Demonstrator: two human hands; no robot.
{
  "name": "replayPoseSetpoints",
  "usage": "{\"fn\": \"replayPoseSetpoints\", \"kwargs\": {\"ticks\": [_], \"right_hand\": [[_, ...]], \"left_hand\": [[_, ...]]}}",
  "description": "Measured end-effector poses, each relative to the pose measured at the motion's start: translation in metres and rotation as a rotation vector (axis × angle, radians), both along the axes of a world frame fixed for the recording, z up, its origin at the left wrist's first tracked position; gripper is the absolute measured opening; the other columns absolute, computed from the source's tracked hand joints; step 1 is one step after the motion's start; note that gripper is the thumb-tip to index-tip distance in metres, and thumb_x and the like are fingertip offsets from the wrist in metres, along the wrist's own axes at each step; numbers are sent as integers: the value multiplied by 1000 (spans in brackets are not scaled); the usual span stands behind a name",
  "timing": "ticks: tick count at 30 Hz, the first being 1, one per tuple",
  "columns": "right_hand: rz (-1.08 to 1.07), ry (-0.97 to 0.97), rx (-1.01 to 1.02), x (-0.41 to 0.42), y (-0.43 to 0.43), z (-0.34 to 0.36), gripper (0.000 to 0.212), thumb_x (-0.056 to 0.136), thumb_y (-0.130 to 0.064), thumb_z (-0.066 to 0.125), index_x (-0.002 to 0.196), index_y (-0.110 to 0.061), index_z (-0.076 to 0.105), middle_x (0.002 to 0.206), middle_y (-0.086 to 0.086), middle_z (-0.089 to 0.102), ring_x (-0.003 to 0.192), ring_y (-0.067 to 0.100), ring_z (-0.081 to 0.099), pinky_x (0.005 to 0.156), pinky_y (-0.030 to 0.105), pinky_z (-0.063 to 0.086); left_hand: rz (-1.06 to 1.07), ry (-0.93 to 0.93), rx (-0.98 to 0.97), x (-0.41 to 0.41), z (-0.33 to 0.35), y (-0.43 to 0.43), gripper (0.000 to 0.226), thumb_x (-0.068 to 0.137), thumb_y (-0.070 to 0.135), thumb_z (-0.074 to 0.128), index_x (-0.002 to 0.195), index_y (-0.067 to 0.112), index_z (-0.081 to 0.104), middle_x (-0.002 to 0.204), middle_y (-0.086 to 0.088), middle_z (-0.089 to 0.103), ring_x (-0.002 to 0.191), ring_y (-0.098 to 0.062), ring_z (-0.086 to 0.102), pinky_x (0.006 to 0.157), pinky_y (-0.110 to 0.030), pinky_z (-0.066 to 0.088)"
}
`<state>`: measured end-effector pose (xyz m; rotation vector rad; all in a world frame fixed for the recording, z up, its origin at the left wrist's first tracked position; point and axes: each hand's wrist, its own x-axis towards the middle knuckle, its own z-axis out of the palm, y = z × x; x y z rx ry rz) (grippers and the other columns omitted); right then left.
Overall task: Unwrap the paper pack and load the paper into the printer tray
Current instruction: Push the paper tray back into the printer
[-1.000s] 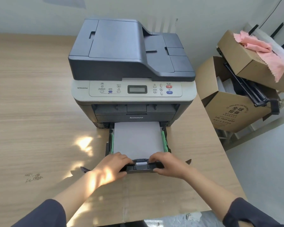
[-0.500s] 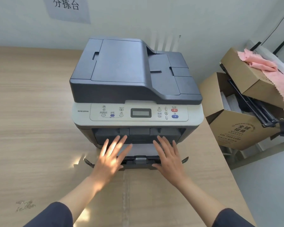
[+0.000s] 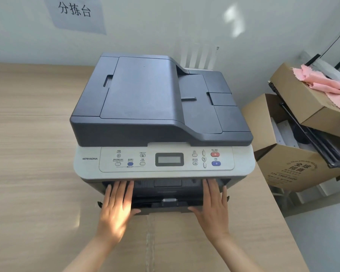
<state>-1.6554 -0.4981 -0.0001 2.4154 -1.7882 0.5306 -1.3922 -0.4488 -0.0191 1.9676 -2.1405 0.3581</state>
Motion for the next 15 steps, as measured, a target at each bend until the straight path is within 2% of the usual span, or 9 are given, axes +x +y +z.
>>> {"fn": "replayPoseSetpoints", "kwargs": {"ticks": [2,5,7,9,10,12,13,15], "right_hand": [[7,-7,-24,-1,-1,-3,109,36,-40,92,123,0,39,127,13,44,120,25,38,117,37,-1],[-1,-16,-67,-3,-3,-6,108,35,-40,93,122,-1,40,118,19,64,118,24,39,117,36,-1],[19,-33,-128,-4,-2,-9,102,39,-36,92,121,-2,42,121,17,59,118,25,40,117,36,1],[-2,-105,-176,-7,5,-15,83,50,-31,88,116,-9,45,122,12,47,115,26,43,115,37,12],[-63,-159,-192,-10,9,-18,75,50,-28,88,111,-12,47,117,13,47,109,28,47,110,42,23],[-242,-279,-163,-15,13,-20,79,35,-19,96,98,-14,48,100,22,58,93,31,50,84,53,44],[-323,-327,-138,-17,14,-19,84,27,-17,97,95,-12,47,92,26,61,91,31,47,74,54,47],[-419,-374,-94,-21,12,-15,93,21,-21,97,99,-5,48,93,32,60,96,31,41,71,58,47]], "left_hand": [[-7,-21,-60,1,-3,-2,69,92,54,17,130,0,37,127,-17,40,120,-33,40,118,-41,6],[-23,-21,-135,1,-3,-4,66,92,54,21,130,2,37,125,-17,41,119,-33,40,119,-40,6],[-57,28,-212,1,-4,-2,59,91,50,31,129,6,39,125,-18,41,119,-34,41,119,-40,8],[-61,118,-290,1,-7,3,47,92,45,36,123,11,46,123,-17,42,116,-35,42,118,-39,14],[-33,154,-331,1,-10,6,43,93,45,37,118,12,49,120,-17,42,112,-36,44,115,-39,19],[107,220,-368,5,-13,12,47,92,52,36,105,9,50,111,-17,42,101,-36,45,98,-47,32],[211,275,-359,8,-11,14,55,89,59,35,99,6,49,107,-17,42,97,-35,44,87,-49,35],[415,448,-313,12,-8,16,75,78,74,34,95,2,45,104,-24,43,95,-33,42,75,-50,37]]}}
